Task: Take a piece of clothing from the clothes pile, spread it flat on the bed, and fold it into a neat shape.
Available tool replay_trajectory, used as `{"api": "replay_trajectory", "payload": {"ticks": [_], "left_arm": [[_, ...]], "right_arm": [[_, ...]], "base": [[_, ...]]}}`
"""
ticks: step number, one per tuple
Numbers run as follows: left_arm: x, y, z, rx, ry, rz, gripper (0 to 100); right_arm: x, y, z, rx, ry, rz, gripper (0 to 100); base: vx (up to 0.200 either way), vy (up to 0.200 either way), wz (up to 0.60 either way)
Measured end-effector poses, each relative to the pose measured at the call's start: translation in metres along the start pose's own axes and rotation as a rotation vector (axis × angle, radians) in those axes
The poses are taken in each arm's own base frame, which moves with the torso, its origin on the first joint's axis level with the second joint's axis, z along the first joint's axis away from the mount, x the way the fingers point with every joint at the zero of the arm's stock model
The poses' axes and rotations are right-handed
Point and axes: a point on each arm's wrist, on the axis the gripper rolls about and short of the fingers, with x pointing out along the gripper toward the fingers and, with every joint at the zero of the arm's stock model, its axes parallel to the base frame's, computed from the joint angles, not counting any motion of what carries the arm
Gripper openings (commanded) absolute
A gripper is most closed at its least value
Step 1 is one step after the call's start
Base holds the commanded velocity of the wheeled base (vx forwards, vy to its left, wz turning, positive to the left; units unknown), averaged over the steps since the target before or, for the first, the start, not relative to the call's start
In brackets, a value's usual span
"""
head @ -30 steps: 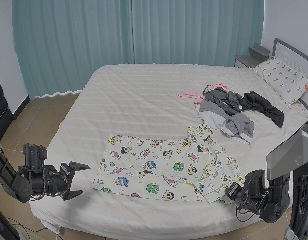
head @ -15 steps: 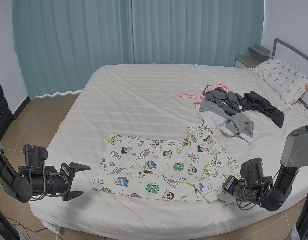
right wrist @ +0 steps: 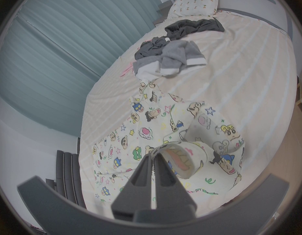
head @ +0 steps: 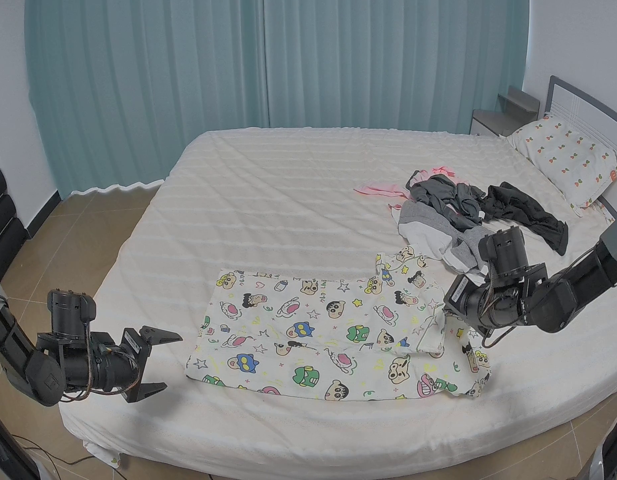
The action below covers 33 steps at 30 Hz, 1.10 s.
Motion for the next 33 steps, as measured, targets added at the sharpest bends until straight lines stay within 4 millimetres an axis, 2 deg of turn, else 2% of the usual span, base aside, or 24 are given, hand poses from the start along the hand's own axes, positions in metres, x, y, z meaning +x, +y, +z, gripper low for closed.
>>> {"api": "replay_trajectory", "payload": {"ticks": [6, 14, 21, 33], "left_arm": [[0.000, 0.000, 0.000, 0.000, 0.000, 0.001, 100], [0.000, 0.000, 0.000, 0.001, 0.000, 0.000, 100], [0.000, 0.002, -0.001, 0.009, 0.003, 0.006, 100], [0.000, 0.004, -0.003, 0.020, 0.010, 0.015, 100]], "right_arm": [[-0.003, 0.004, 0.012, -0.021, -0.013, -0.007, 0], [-0.006, 0.001, 0.006, -0.052, 0.028, -0.042, 0], [-0.008, -0.014, -0.018, -0.074, 0.096, -0.096, 0], [-0.026, -0.035, -0.066, -0.071, 0.211, -0.165, 0]], "base": [[0.000, 0.000, 0.00], [0.000, 0.000, 0.00], [0.000, 0.000, 0.00], [0.000, 0.000, 0.00]]}}
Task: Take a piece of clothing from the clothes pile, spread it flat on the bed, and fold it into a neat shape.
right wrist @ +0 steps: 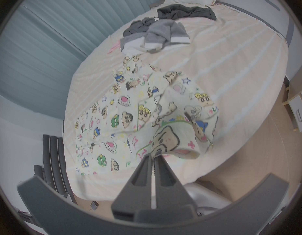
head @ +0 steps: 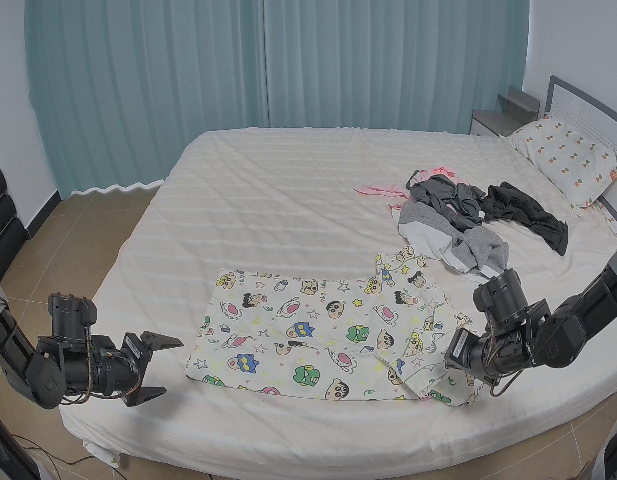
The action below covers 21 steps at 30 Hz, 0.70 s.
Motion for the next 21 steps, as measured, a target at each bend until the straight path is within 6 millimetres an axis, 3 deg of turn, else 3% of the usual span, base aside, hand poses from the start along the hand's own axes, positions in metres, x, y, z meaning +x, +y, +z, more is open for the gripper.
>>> {"api": "replay_trajectory", "payload": {"ticks": [7, 8, 15, 21], "left_arm": [[0.000, 0.000, 0.000, 0.000, 0.001, 0.001, 100], [0.000, 0.000, 0.000, 0.000, 0.001, 0.001, 100], [0.000, 0.000, 0.000, 0.000, 0.001, 0.001, 100], [0.000, 0.000, 0.000, 0.000, 0.001, 0.001, 100]], "right_arm": [[0.009, -0.003, -0.014, -0.014, 0.008, 0.008, 0], [0.010, -0.004, -0.016, -0.016, 0.009, 0.009, 100], [0.024, -0.017, -0.027, -0.023, 0.030, -0.021, 100], [0.025, -0.029, -0.037, -0.032, 0.050, -0.045, 100]], "base": [[0.000, 0.000, 0.00], [0.000, 0.000, 0.00], [0.000, 0.000, 0.00], [0.000, 0.000, 0.00]]}}
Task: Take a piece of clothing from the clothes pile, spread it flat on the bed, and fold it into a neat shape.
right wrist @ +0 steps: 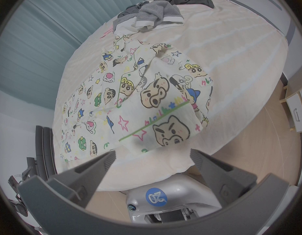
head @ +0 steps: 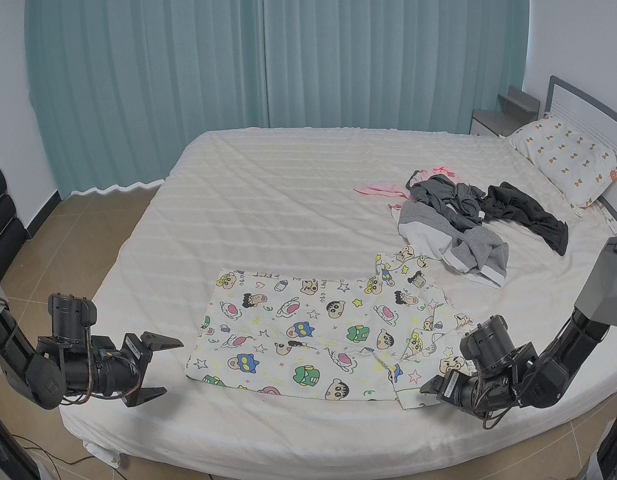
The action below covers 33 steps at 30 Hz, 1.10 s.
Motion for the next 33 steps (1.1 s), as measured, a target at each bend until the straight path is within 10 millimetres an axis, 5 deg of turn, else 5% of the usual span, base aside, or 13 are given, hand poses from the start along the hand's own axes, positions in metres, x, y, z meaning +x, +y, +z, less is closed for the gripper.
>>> {"api": "replay_trajectory", "payload": {"ticks": [8, 18, 27, 33], "left_arm": [[0.000, 0.000, 0.000, 0.000, 0.000, 0.000, 100], [0.000, 0.000, 0.000, 0.001, 0.001, -0.001, 100], [0.001, 0.000, -0.001, 0.009, 0.004, -0.001, 100], [0.002, 0.000, -0.002, 0.032, 0.008, -0.004, 100]], "right_arm": [[-0.026, -0.002, 0.007, 0.004, -0.057, 0.074, 100], [-0.039, -0.020, 0.058, -0.126, -0.058, 0.343, 100], [0.005, -0.040, 0.095, -0.259, -0.217, 0.446, 100], [0.033, -0.053, 0.087, -0.288, -0.202, 0.422, 100]], "base": [[0.000, 0.000, 0.00], [0.000, 0.000, 0.00], [0.000, 0.000, 0.00], [0.000, 0.000, 0.00]]}}
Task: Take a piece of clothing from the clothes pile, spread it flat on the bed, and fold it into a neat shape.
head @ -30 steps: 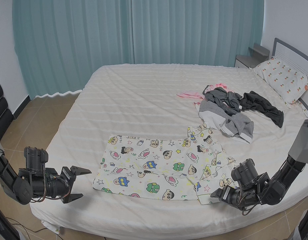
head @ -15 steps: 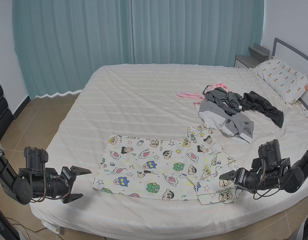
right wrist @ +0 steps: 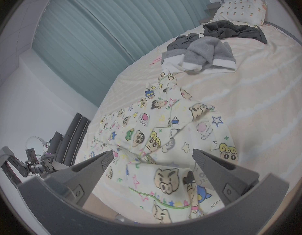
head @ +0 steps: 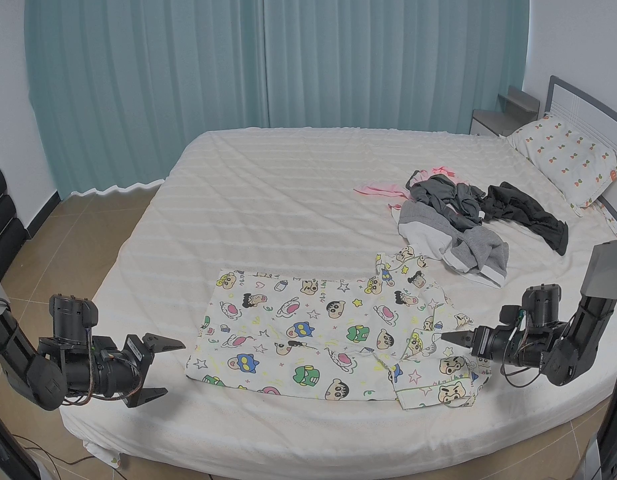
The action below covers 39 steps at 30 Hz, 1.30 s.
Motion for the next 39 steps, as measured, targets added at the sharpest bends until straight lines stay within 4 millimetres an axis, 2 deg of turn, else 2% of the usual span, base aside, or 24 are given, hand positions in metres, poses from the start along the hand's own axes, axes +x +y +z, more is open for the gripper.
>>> {"api": "replay_trajectory", "payload": {"ticks": [5, 13, 14, 23, 33, 39], "left_arm": [[0.001, 0.001, -0.002, 0.003, 0.004, 0.002, 100], [0.002, 0.002, -0.002, 0.003, 0.005, 0.005, 100], [0.002, 0.002, -0.002, 0.003, 0.005, 0.004, 100], [0.002, 0.002, -0.002, 0.002, 0.006, 0.006, 100], [0.002, 0.002, -0.002, 0.003, 0.007, 0.006, 100], [0.002, 0.002, -0.002, 0.002, 0.006, 0.007, 100]], "right_arm": [[0.007, -0.012, -0.011, 0.014, 0.053, -0.001, 100], [0.014, -0.020, -0.014, 0.014, 0.043, 0.073, 100], [0.015, -0.021, -0.015, 0.016, 0.048, 0.072, 0], [0.016, -0.026, -0.021, 0.029, 0.068, 0.060, 0], [0.007, -0.020, -0.017, -0.007, -0.048, 0.113, 0], [0.003, -0.017, -0.015, 0.036, -0.097, 0.131, 0]], "base": [[0.000, 0.000, 0.00], [0.000, 0.000, 0.00], [0.000, 0.000, 0.00], [0.000, 0.000, 0.00], [0.000, 0.000, 0.00], [0.000, 0.000, 0.00]]}}
